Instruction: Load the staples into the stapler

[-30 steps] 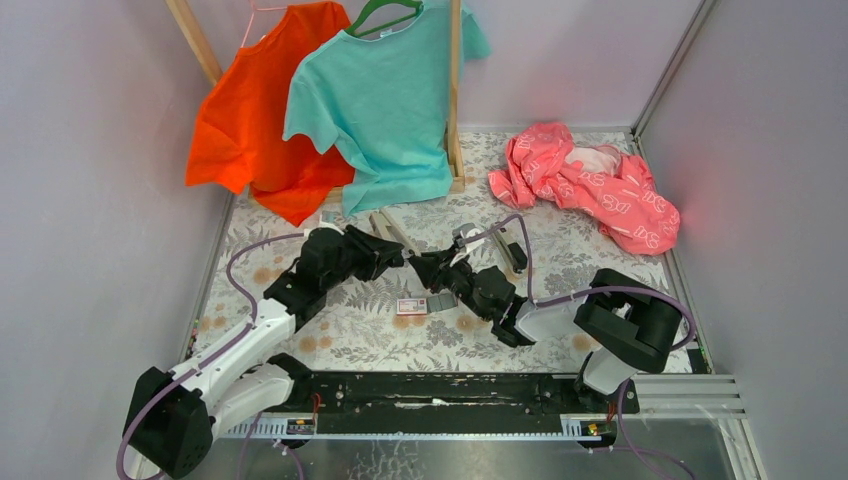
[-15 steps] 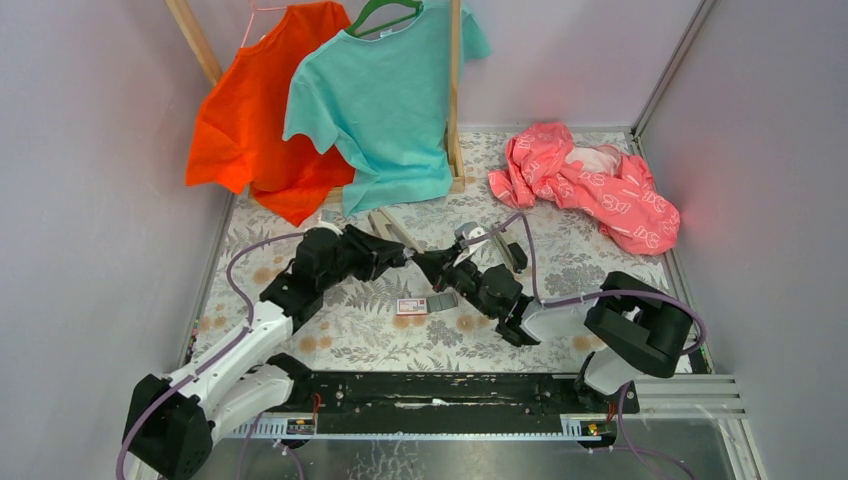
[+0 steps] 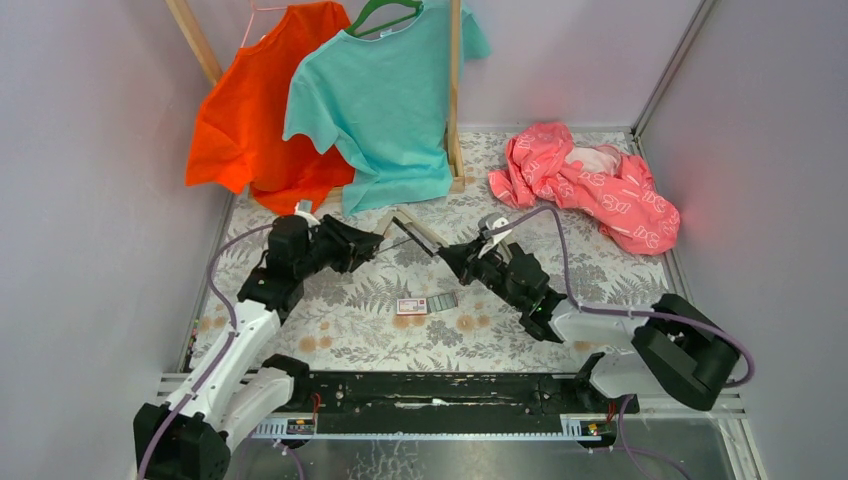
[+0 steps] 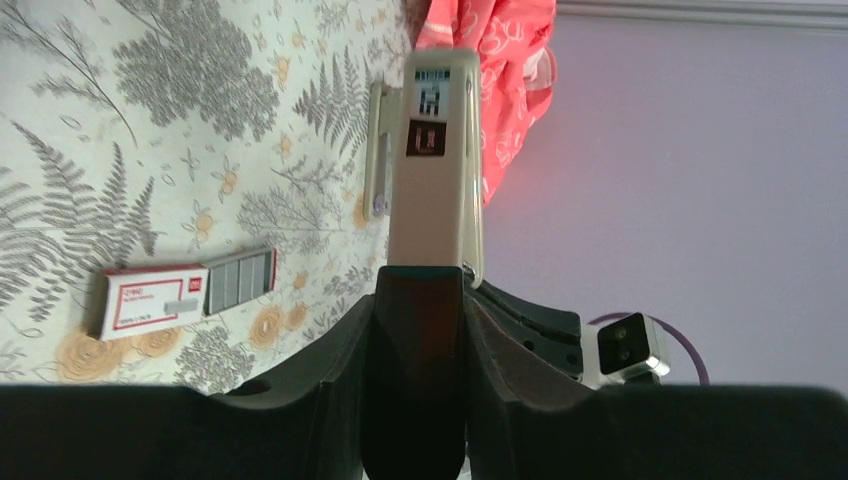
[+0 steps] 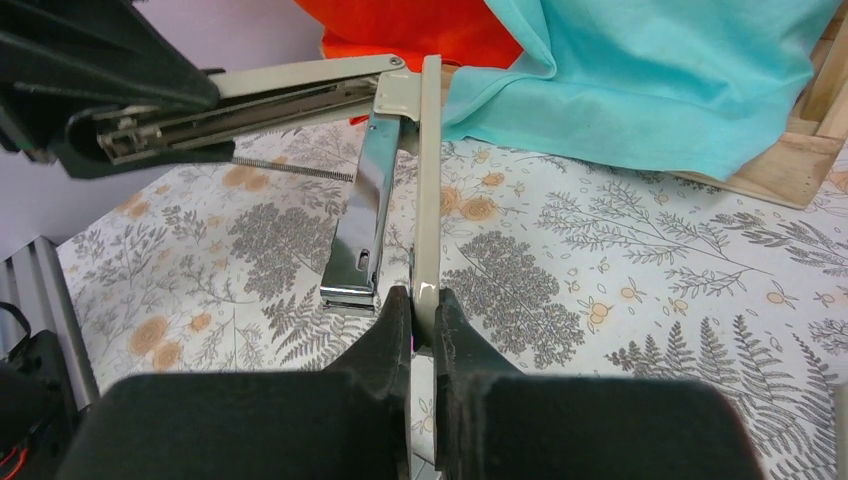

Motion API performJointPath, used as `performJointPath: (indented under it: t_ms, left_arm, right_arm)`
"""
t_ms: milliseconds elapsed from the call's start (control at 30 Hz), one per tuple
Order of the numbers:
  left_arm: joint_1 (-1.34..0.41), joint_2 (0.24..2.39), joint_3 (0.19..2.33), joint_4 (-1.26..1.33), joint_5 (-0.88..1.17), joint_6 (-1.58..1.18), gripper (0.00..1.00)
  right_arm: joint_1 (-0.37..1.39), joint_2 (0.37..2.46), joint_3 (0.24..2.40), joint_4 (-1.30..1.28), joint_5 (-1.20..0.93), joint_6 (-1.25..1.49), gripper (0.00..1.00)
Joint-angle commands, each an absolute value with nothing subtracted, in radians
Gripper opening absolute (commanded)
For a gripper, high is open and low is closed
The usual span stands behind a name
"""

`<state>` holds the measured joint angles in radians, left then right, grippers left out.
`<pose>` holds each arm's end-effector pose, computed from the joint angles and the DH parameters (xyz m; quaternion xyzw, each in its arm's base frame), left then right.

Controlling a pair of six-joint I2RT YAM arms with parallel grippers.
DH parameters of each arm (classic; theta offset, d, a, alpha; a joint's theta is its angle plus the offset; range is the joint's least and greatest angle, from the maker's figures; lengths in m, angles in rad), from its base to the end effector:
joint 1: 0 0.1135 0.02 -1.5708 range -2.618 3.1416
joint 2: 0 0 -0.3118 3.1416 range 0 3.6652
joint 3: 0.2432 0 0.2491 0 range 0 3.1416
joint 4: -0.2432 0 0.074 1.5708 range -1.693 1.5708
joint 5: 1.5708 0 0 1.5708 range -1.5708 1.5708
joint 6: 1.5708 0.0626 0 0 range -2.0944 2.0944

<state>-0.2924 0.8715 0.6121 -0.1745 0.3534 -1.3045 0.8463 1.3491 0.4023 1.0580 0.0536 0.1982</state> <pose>0.1745 -0.0752 0.2923 -0.3194 0.7715 -0.4830 0.2637 0.1861 0.2052 0.2717 -0.1933 0.6382 0.3562 0.6546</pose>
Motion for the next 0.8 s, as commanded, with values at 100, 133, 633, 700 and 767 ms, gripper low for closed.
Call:
performJointPath:
  t_ms: [100,133,633,700,767]
  left_arm:
    - [-0.106,0.929,0.733,-0.334,0.332,-1.054,0.01]
    - [-0.089,0.945,0.749,-0.349,0.328,-1.030,0.02]
    - [0.042,1.047,0.669,-0.264,0.288,-0.964,0.33]
    - [0.047,1.049,0.646,-0.250,0.276,-0.970,0.34]
    - [0.049,1.049,0.627,-0.236,0.264,-0.974,0.36]
  right_arm:
    - [0.740,1.169,0.367,0.927,0.024,0.161,0.00]
    - [0.727,1.146,0.364,0.911,-0.001,0.171,0.00]
    - [0.513,0.990,0.411,0.793,-0.453,0.440,0.00]
    - [0.489,1.011,0.412,0.849,-0.515,0.511,0.00]
    - [0.474,1.040,0.416,0.905,-0.565,0.577,0.00]
